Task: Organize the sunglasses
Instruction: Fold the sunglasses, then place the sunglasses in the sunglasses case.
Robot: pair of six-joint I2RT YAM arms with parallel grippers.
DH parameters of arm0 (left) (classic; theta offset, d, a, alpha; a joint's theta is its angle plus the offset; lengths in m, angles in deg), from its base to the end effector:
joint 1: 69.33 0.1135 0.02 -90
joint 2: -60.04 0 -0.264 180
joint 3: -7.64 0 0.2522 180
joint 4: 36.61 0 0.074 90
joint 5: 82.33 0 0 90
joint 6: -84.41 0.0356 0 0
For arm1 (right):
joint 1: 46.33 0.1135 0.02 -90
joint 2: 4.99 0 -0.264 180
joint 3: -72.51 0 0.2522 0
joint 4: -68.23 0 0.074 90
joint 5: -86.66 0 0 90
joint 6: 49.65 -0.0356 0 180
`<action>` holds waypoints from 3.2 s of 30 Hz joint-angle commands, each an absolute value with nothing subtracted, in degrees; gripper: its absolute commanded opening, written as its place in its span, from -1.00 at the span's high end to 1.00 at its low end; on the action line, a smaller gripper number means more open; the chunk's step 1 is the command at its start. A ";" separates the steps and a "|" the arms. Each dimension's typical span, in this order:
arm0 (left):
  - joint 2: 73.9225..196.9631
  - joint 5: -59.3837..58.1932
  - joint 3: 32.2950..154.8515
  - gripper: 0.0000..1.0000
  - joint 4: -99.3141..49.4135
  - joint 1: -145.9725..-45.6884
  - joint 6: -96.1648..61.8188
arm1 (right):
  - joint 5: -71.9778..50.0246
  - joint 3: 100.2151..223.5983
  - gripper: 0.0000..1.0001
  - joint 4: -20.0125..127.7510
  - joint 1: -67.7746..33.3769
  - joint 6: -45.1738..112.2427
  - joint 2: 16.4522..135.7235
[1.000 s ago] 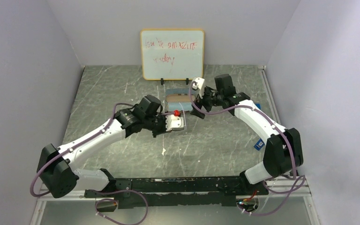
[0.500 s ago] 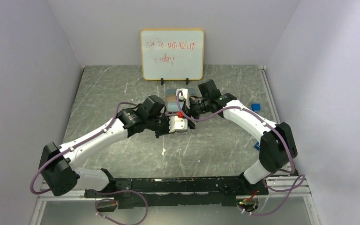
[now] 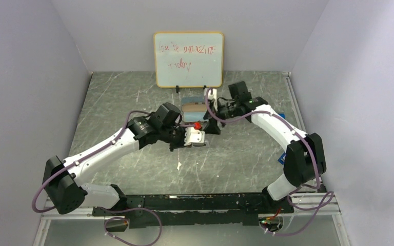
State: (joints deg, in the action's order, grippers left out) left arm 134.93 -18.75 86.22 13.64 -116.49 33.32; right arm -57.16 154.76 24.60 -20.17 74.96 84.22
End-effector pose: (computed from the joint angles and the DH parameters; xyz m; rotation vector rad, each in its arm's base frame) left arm 0.1758 -0.2129 0.3077 1.7639 1.5673 -0.6174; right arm 0.2809 0.1700 0.2735 -1.4540 1.6912 1.0528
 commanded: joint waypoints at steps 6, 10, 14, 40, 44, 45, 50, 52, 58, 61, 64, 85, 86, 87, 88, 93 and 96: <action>135.06 -34.06 90.49 0.90 22.31 -117.09 40.20 | -58.18 163.09 -0.62 37.08 -25.64 70.78 88.77; 136.19 -38.29 91.37 0.90 26.17 -118.41 42.07 | -57.68 168.83 -0.62 37.32 -24.47 71.03 94.17; 137.22 -39.10 91.46 0.90 28.78 -120.78 43.47 | -57.40 171.84 -0.61 34.67 -21.55 74.00 98.79; 135.95 -23.56 88.50 0.90 19.50 -122.18 38.24 | -77.52 179.80 -0.49 -20.57 -16.27 121.82 105.56; 136.50 -21.22 88.59 0.90 17.93 -122.16 37.14 | -78.20 177.43 -0.51 -21.25 -16.18 122.45 102.04; 136.67 -20.87 88.74 0.90 17.81 -122.15 37.12 | -78.14 176.89 -0.51 -20.98 -16.21 121.95 101.57; 138.41 -19.39 89.51 0.90 17.03 -122.21 36.76 | -77.72 172.84 -0.52 -15.57 -16.26 117.52 97.26; 139.17 -18.78 90.21 0.90 17.26 -122.13 37.04 | -77.62 171.53 -0.54 -14.34 -16.27 116.94 96.12; 138.86 -19.60 91.19 0.90 17.07 -122.15 38.11 | -76.87 167.68 -0.52 1.70 -19.42 100.95 91.77; 139.75 -17.70 92.04 0.90 16.84 -122.18 38.29 | -71.68 166.76 -0.56 12.27 -21.15 87.61 89.92; 141.10 -15.39 92.59 0.90 15.78 -122.08 38.97 | -66.39 163.48 -0.59 25.43 -25.59 74.77 87.43; 182.71 -26.84 136.22 0.90 37.38 -106.46 54.17 | -54.83 144.27 -0.64 48.38 -46.04 64.42 71.51; 183.94 -26.78 137.23 0.90 37.42 -106.10 54.17 | -54.98 143.89 -0.64 48.66 -47.22 64.24 71.30; 184.90 -26.56 138.24 0.90 37.63 -105.81 54.42 | -55.20 143.53 -0.64 48.92 -47.76 64.05 71.18; 185.83 -26.26 139.03 0.90 37.78 -105.50 54.59 | -55.58 143.22 -0.64 49.07 -48.08 63.88 71.13; 188.64 -25.44 142.04 0.90 38.04 -104.24 53.79 | -57.34 141.99 -0.64 50.59 -49.36 62.45 70.63; 189.71 -24.99 142.77 0.90 37.26 -103.62 52.65 | -57.56 141.54 -0.64 51.26 -49.74 61.98 70.34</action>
